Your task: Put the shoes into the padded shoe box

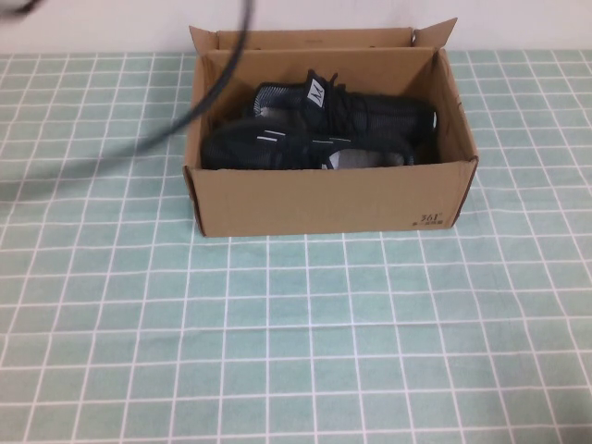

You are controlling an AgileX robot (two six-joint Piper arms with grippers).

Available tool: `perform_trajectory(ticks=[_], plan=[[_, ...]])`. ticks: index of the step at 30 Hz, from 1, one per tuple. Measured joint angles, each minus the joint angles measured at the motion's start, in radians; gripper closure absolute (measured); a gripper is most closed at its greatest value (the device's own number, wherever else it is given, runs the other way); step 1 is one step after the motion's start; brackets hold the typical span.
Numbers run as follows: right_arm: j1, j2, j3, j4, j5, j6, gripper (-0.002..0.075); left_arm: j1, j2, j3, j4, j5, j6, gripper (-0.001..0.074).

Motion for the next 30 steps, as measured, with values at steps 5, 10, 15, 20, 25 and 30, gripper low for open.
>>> perform_trajectory(ticks=[5, 10, 15, 20, 25, 30], plan=[[0.000, 0.000, 0.000, 0.000, 0.000, -0.001, 0.0734, 0.000, -0.293, 0.291, 0.003, -0.057, 0.000, 0.0731], [0.000, 0.000, 0.000, 0.000, 0.000, -0.001, 0.0734, 0.000, -0.504, 0.521, 0.013, -0.098, 0.000, 0.0731], [0.000, 0.000, 0.000, 0.000, 0.000, -0.001, 0.0734, 0.000, -0.757, 0.698, 0.013, -0.146, -0.006, 0.0731], [0.000, 0.000, 0.000, 0.000, 0.000, 0.000, 0.0734, 0.000, -0.940, 0.843, 0.013, -0.187, -0.009, 0.0731], [0.000, 0.000, 0.000, 0.000, 0.000, 0.000, 0.0734, 0.000, -0.981, 0.892, -0.004, -0.162, -0.037, 0.0731], [0.000, 0.000, 0.000, 0.000, 0.000, 0.000, 0.0734, 0.000, -0.983, 0.893, -0.017, -0.139, -0.052, 0.0731]])
